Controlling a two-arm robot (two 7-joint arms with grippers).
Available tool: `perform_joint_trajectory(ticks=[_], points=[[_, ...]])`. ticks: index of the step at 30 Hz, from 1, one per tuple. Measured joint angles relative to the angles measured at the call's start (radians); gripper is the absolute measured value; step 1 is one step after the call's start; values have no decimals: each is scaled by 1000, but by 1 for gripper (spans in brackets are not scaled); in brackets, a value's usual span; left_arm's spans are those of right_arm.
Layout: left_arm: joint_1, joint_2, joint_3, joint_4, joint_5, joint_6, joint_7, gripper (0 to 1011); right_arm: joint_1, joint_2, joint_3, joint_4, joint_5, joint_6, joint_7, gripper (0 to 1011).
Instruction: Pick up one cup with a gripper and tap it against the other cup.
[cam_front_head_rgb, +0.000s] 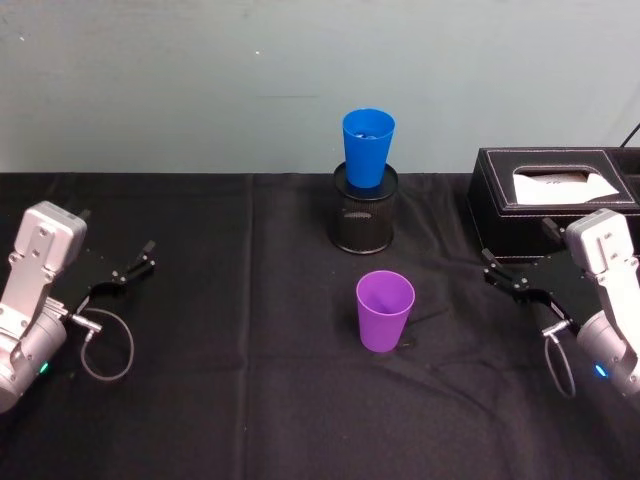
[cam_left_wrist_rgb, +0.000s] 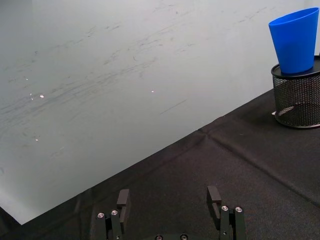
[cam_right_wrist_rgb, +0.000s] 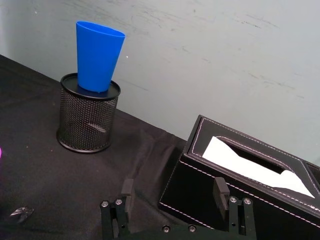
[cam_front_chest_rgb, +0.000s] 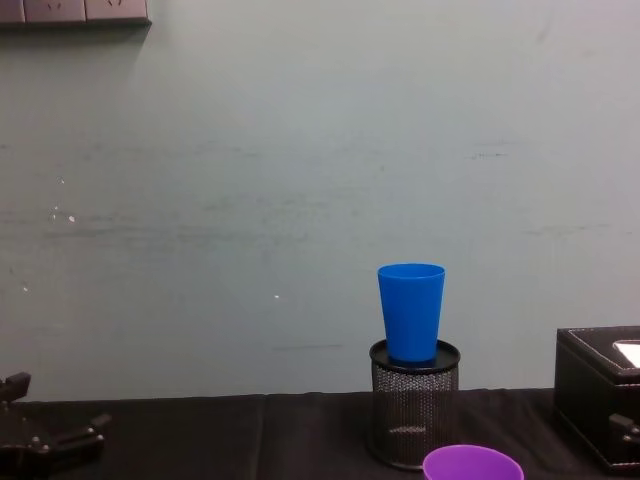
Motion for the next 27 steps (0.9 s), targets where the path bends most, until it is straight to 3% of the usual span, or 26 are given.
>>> perform_joint_trajectory(ticks=[27], points=[[0, 0, 0, 0, 0, 0, 0, 1000, 0, 0, 0, 0, 0, 0, 0, 1003]])
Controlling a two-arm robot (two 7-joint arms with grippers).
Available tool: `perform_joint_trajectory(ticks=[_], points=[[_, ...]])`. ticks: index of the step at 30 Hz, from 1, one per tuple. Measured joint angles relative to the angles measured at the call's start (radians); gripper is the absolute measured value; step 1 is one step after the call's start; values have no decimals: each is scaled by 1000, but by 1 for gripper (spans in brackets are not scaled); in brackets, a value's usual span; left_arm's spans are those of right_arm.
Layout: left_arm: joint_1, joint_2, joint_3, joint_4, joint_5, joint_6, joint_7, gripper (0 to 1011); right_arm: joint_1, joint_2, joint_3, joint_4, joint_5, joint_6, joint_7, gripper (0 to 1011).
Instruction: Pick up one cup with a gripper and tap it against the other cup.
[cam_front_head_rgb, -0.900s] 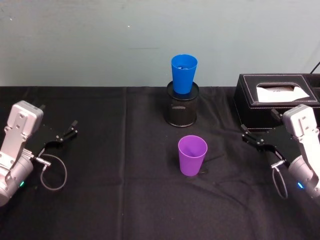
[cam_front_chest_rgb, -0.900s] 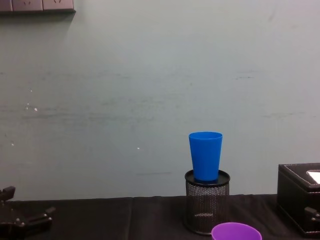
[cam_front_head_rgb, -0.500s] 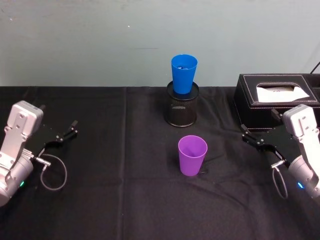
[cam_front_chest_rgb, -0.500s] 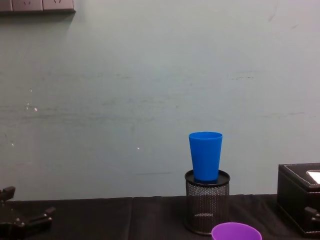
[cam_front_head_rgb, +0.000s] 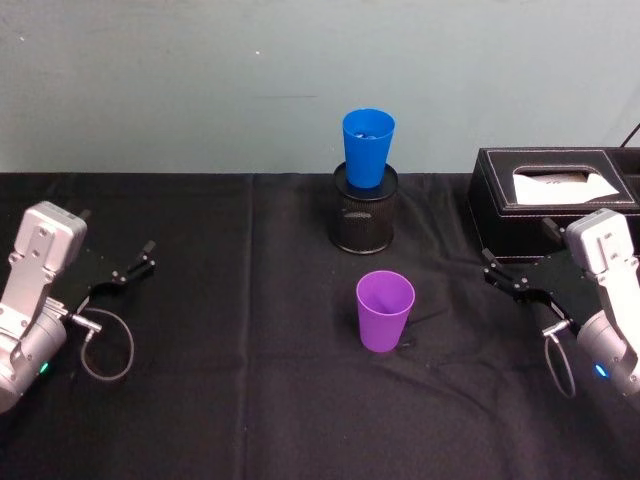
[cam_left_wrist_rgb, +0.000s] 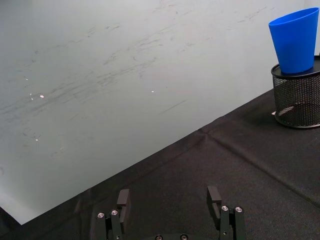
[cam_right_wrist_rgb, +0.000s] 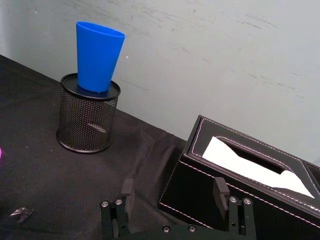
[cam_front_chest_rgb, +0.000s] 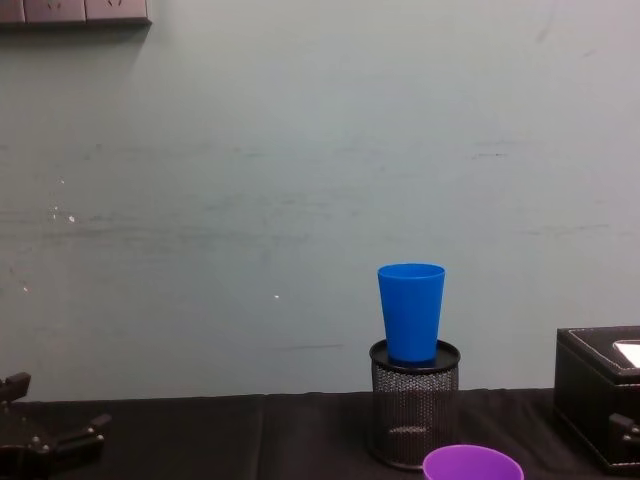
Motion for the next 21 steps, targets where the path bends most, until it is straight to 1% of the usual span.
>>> perform_joint_trajectory(ticks=[9, 14, 15, 16, 21], points=[[0, 0, 0, 0, 0, 0, 0, 1000, 0, 1, 2, -2, -1, -3, 2, 1003], [0, 0, 0, 0, 0, 0, 0, 1000, -16, 13, 21, -48, -7, -37, 31, 1003], [0, 0, 0, 0, 0, 0, 0, 1000, -16, 13, 21, -48, -7, -37, 31, 1003], [0, 0, 0, 0, 0, 0, 0, 1000, -28, 13, 27, -60, 2, -45, 43, 1003], [0, 0, 0, 0, 0, 0, 0, 1000, -68, 10, 33, -87, 43, -71, 100, 1003]])
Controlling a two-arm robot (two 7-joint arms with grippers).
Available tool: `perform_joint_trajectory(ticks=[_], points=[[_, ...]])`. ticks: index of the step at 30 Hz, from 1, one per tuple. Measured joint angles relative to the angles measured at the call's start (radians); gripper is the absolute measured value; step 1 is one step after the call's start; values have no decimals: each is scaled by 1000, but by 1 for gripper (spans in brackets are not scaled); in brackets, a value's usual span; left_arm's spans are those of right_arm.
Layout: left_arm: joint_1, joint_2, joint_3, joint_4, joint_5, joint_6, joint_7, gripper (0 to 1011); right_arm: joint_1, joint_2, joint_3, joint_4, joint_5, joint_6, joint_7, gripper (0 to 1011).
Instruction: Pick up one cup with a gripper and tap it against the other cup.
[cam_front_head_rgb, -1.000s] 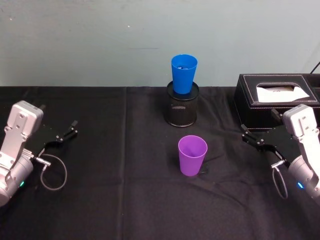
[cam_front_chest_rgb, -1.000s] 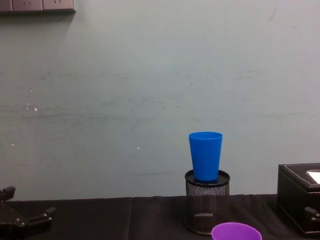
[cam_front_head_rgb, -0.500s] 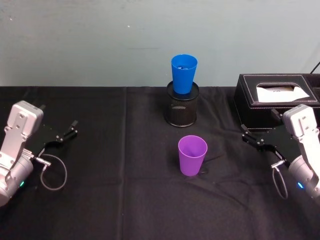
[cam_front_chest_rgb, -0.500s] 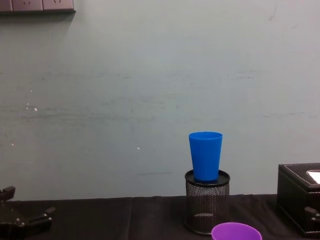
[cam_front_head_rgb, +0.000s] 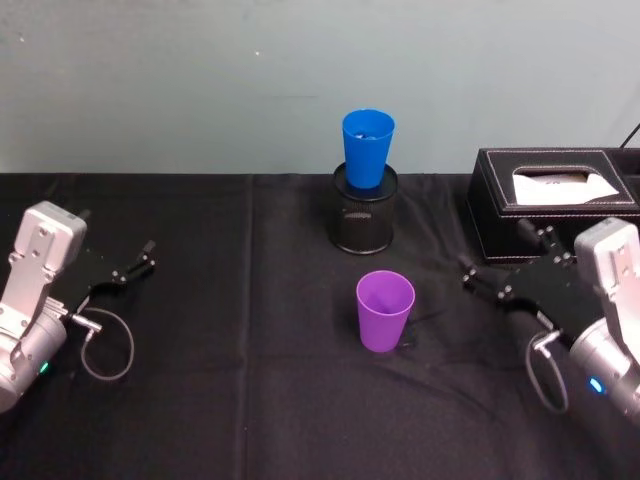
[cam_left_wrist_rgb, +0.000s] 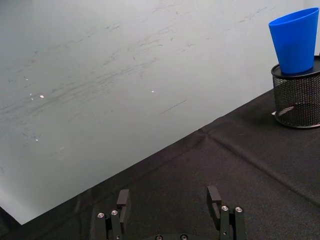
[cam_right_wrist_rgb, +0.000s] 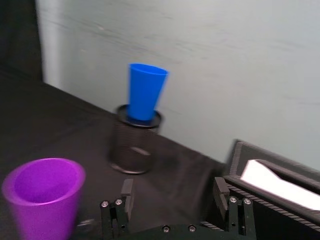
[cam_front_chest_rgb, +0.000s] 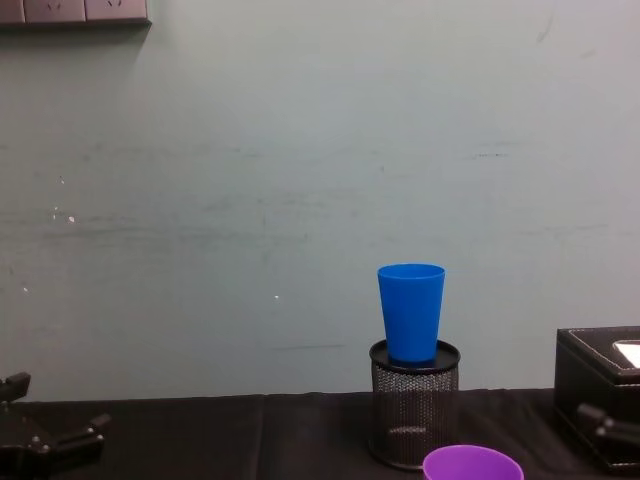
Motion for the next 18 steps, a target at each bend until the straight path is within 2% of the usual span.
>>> perform_joint_trajectory(ticks=[3, 7, 11, 18], points=[[0, 0, 0, 0, 0, 0, 0, 1000, -32, 1, 1, -17, 33, -21, 50, 1003], [0, 0, 0, 0, 0, 0, 0, 1000, -78, 12, -4, -36, 87, -49, 145, 1003], [0, 0, 0, 0, 0, 0, 0, 1000, -107, 19, -9, -47, 114, -63, 204, 1003], [0, 0, 0, 0, 0, 0, 0, 1000, -111, 5, -32, -37, 115, -61, 272, 1003]])
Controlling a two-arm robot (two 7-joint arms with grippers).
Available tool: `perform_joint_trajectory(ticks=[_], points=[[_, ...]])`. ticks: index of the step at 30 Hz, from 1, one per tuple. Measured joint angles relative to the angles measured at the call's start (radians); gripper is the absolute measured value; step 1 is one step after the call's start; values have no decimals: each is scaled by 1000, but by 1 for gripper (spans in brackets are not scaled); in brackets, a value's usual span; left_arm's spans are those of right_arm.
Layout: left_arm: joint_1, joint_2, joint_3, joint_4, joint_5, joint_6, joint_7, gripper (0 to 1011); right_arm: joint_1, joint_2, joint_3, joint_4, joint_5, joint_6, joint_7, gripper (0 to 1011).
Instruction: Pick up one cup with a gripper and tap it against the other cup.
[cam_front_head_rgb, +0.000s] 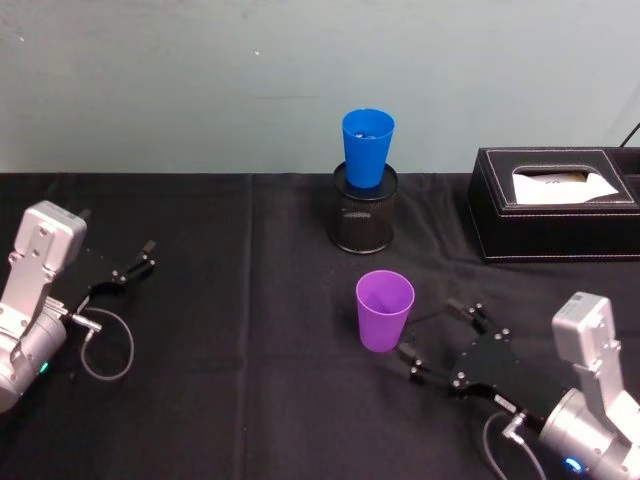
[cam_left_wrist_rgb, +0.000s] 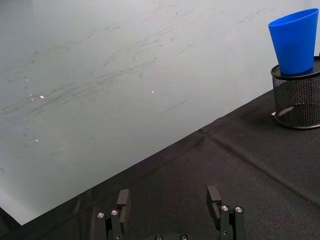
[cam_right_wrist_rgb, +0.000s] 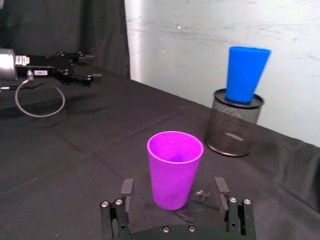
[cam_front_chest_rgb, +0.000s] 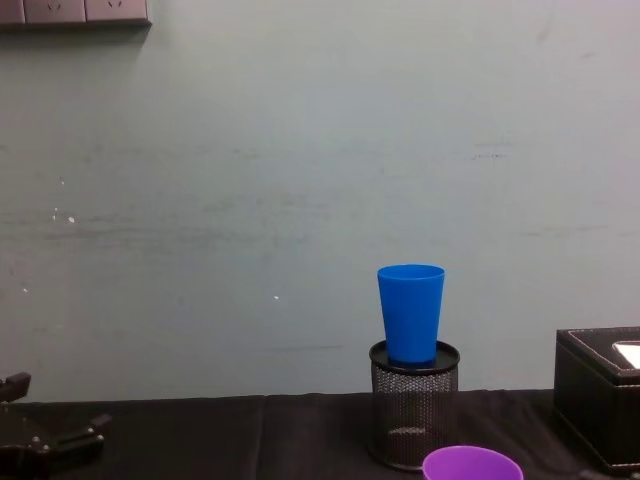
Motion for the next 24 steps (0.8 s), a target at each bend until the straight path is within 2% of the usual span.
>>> perform_joint_trajectory(ticks=[10, 24], points=[[0, 0, 0, 0, 0, 0, 0, 1000, 75, -86, -15, 92, -14, 19, 52, 1003], [0, 0, 0, 0, 0, 0, 0, 1000, 172, -176, -15, 216, -40, 27, 96, 1003]])
